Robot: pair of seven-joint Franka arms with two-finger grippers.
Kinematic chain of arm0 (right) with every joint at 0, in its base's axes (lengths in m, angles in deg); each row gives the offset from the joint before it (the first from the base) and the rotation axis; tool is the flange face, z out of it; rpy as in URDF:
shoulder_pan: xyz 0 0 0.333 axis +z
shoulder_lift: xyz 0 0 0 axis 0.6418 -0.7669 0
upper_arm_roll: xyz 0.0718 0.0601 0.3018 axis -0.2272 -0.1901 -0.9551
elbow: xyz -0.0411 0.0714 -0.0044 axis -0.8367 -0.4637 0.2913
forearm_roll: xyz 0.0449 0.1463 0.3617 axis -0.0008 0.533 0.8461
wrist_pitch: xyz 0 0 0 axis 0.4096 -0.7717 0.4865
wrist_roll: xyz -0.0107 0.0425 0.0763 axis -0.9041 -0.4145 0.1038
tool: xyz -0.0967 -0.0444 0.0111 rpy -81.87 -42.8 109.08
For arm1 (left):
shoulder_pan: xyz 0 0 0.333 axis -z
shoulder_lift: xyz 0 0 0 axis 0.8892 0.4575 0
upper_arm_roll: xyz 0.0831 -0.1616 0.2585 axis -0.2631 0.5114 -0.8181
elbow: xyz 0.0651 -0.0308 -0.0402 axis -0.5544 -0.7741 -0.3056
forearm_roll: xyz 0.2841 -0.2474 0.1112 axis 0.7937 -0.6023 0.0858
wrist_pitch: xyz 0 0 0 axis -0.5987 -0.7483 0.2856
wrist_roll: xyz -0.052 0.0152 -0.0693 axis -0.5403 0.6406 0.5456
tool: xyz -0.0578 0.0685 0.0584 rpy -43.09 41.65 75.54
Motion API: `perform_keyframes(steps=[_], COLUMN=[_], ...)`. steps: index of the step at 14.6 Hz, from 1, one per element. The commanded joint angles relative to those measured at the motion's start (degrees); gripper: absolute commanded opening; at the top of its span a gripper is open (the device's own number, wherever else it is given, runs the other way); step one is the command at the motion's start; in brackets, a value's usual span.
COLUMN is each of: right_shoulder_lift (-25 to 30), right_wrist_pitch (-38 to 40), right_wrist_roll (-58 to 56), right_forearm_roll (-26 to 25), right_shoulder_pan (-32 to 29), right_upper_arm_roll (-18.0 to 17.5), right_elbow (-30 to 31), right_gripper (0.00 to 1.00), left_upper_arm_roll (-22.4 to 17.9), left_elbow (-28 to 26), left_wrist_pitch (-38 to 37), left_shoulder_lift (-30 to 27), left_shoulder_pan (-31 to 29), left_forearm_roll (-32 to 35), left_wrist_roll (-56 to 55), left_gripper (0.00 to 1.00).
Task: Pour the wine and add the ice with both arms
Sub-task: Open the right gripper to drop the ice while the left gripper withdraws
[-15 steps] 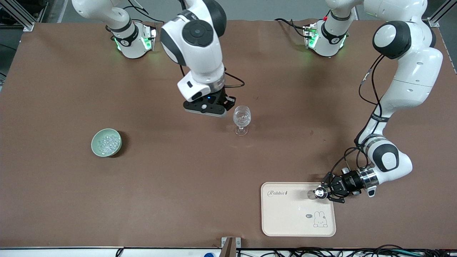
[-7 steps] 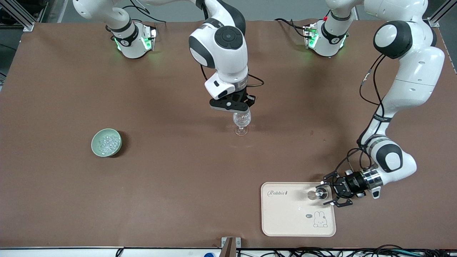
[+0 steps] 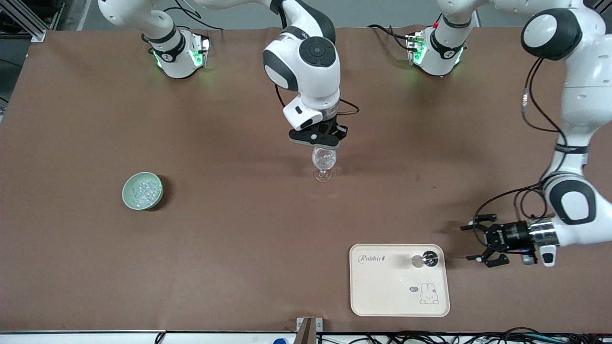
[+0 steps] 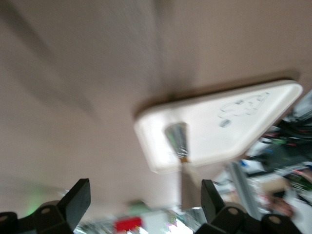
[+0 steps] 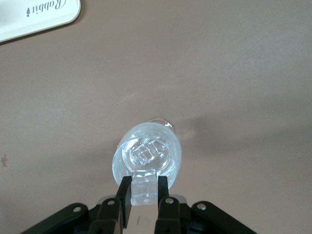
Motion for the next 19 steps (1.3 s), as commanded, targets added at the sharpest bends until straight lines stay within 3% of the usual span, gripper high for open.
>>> perform_keyframes(steps=[1, 7, 8, 10, 13, 15, 19], right_shoulder_lift=[-1.50, -2.03, -2.03, -2.03, -1.68, -0.98, 3.32], right_wrist_pitch=[-1.40, -3.07, -3.07, -2.99, -2.55, -2.11, 4.29], right_wrist_roll=[1.02, 0.05, 0.14, 0.49, 0.40, 0.14, -2.39], right_forearm_roll=[0.34, 0.08, -0.01, -0.01, -0.36, -0.27, -0.36], right_shoulder_pan=[0.54, -0.16, -0.17, -0.17, 0.19, -0.25, -3.06], right_upper_arm_roll=[0.66, 0.75, 0.75, 0.75, 0.75, 0.92, 1.89], right_elbow=[-1.16, -1.16, -1.08, -1.07, -1.08, -1.16, -0.81], right_gripper=[0.05, 0.17, 0.29, 0.72, 0.92, 0.95, 0.97], left_upper_arm_roll=[1.50, 10.46, 12.65, 15.82, 18.91, 19.44, 19.01], left_elbow=[-1.68, -1.85, -1.85, -1.77, -2.03, -2.29, -2.38], left_wrist_pitch=[-4.51, -10.93, -12.51, -14.89, -15.51, -15.77, -16.13], left_shoulder_lift=[-6.20, -16.39, -17.89, -20.26, -24.65, -27.64, -33.00], left_shoulder_pan=[0.68, 1.47, 1.38, 1.30, 2.43, 4.36, 5.07], left_forearm_roll=[11.17, 31.46, 35.25, 40.54, 44.50, 48.11, 48.30], left_wrist_roll=[0.82, 2.30, 3.45, 5.64, 9.07, 12.93, 19.87], left_gripper=[1.00, 1.00, 1.00, 1.00, 1.00, 1.00, 1.00])
